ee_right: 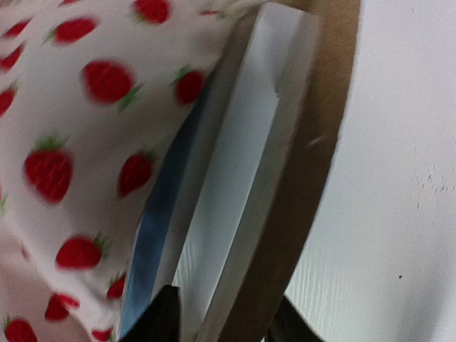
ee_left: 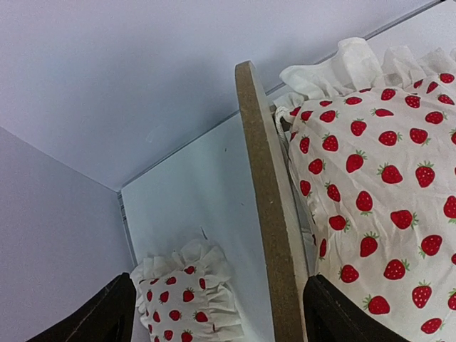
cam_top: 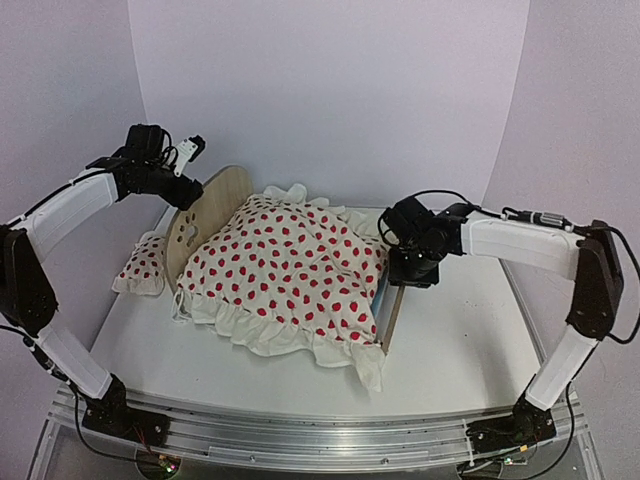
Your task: Set up the pet bed
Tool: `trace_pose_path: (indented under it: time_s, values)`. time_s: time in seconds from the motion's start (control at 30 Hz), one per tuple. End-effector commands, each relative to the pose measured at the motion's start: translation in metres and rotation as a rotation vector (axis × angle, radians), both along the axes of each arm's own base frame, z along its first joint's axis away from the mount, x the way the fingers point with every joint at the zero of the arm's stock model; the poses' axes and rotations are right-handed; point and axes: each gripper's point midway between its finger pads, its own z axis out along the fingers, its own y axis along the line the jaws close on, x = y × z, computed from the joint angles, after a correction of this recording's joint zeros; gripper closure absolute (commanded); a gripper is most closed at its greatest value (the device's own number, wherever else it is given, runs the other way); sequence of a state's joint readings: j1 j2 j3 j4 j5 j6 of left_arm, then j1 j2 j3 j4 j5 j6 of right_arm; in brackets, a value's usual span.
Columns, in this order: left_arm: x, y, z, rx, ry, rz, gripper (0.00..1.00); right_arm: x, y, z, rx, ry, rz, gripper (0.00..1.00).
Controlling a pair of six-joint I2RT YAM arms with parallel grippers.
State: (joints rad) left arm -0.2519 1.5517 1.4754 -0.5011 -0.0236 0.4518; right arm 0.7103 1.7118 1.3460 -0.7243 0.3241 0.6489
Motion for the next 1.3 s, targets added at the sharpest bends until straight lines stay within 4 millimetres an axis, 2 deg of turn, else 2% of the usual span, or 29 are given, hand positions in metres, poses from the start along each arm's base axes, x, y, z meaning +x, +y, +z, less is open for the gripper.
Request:
trace_pose_path:
  time_s: [0.0,0.07,0.13,0.2,0.27,0.3,0.37,0.4,0.43,0.47,0.5,0.53,0.6,0.7,0.73,0.8,0.9,0.97,1.1,1.27]
  values:
    - [-0.005,-0.018,0.01,-0.041,0.001,-0.076,0.18,-0.066,-0.013,0.032,-0.014,0.076,0.063,0.45]
    - [-0.012,-0.029,0.007,-0.059,0.034,-0.144,0.2,-0.064,-0.037,0.051,-0.058,0.049,0.066,0.34]
    - [-0.024,-0.044,0.013,-0.103,0.059,-0.234,0.22,-0.05,-0.069,0.073,-0.058,0.041,0.018,0.28]
    - [-0.032,-0.051,0.019,-0.114,0.065,-0.263,0.23,-0.03,-0.086,0.096,-0.027,0.003,0.012,0.2]
    - [-0.035,-0.05,0.025,-0.109,0.056,-0.252,0.23,-0.007,-0.084,0.113,-0.018,-0.024,0.096,0.17]
    - [-0.036,-0.047,0.029,-0.104,0.048,-0.238,0.23,0.008,-0.077,0.123,-0.013,-0.045,0.166,0.17]
    - [-0.038,-0.039,0.044,-0.088,0.012,-0.2,0.23,0.035,-0.057,0.126,-0.018,-0.047,0.323,0.19]
    - [-0.042,-0.036,0.051,-0.086,0.005,-0.192,0.23,0.049,-0.053,0.122,-0.024,-0.043,0.362,0.2]
    - [-0.049,-0.035,0.062,-0.09,-0.015,-0.199,0.24,0.067,-0.048,0.11,-0.026,-0.021,0.39,0.22]
    - [-0.056,-0.034,0.067,-0.088,-0.017,-0.211,0.27,0.082,-0.046,0.114,-0.005,-0.033,0.389,0.23]
    - [-0.069,-0.038,0.072,-0.093,-0.016,-0.265,0.3,0.103,-0.051,0.11,0.008,-0.031,0.364,0.25]
    - [-0.083,-0.04,0.073,-0.083,-0.016,-0.319,0.31,0.119,-0.053,0.096,0.007,-0.01,0.349,0.27]
    - [-0.124,-0.05,0.055,-0.065,0.04,-0.487,0.32,0.15,-0.054,0.094,0.013,-0.039,0.311,0.29]
    - [-0.219,-0.065,0.01,-0.088,0.188,-0.827,0.32,0.181,-0.05,0.068,0.032,-0.028,0.27,0.3]
    - [-0.24,-0.066,-0.01,-0.106,0.237,-0.882,0.33,0.189,-0.048,0.057,0.046,-0.019,0.258,0.31]
    - [-0.26,-0.059,-0.059,-0.136,0.359,-0.851,0.35,0.197,-0.039,0.038,0.077,0.002,0.271,0.32]
    - [-0.255,-0.036,-0.119,-0.01,0.419,-0.736,0.37,0.195,-0.034,0.004,0.095,0.063,0.31,0.34]
    - [-0.237,-0.018,-0.142,0.113,0.367,-0.651,0.38,0.184,-0.034,-0.013,0.096,0.117,0.321,0.36]
    - [-0.202,-0.003,-0.161,0.278,0.23,-0.594,0.41,0.157,-0.04,-0.028,0.093,0.198,0.341,0.37]
    - [-0.165,-0.006,-0.184,0.358,0.147,-0.601,0.42,0.117,-0.049,-0.034,0.1,0.278,0.345,0.37]
